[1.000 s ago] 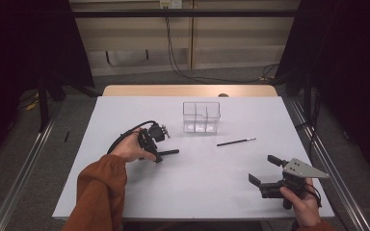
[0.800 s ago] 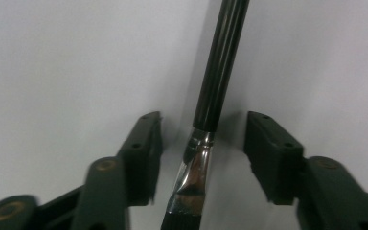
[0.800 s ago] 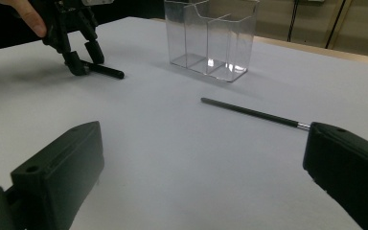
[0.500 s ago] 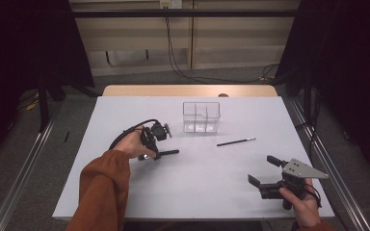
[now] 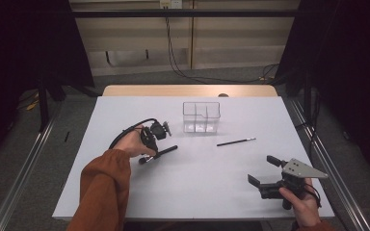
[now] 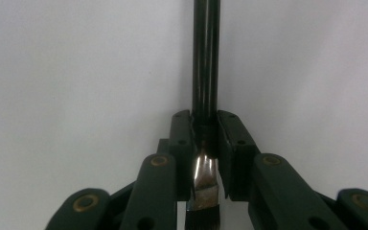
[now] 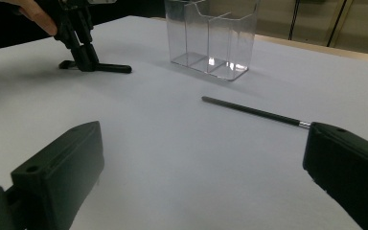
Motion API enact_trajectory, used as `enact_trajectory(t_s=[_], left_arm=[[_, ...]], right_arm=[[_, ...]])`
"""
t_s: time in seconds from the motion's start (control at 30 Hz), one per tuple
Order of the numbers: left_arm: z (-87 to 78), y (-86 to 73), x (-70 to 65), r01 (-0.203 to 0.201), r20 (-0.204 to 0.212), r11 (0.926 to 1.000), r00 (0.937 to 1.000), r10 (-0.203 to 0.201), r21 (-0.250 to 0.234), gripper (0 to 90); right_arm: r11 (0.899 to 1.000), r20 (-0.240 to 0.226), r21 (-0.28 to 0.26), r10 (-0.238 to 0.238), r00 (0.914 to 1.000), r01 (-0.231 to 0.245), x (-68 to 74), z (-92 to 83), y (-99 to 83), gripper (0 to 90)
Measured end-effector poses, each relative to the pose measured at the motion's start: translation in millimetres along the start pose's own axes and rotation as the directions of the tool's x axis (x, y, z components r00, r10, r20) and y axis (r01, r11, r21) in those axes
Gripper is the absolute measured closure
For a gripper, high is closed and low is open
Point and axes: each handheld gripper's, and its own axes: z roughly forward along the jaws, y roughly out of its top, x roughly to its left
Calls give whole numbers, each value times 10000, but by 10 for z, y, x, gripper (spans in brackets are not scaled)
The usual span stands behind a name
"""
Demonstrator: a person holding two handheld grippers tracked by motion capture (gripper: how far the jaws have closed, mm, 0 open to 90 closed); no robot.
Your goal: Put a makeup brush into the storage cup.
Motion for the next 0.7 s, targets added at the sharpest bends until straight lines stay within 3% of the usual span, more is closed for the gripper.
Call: enact_trajectory(t_s=[0.57, 0.7], left_arm=[[-27, -46, 19, 545, 153, 9978, 9984, -540, -387, 782], [-32, -92, 29, 801, 322, 9937, 9964, -778, -778, 781]], right_arm=[[10000, -2, 20, 32, 10000, -32, -6, -3, -2, 0], [10000, -5, 11, 12, 10000, -12, -9, -2, -3, 0]])
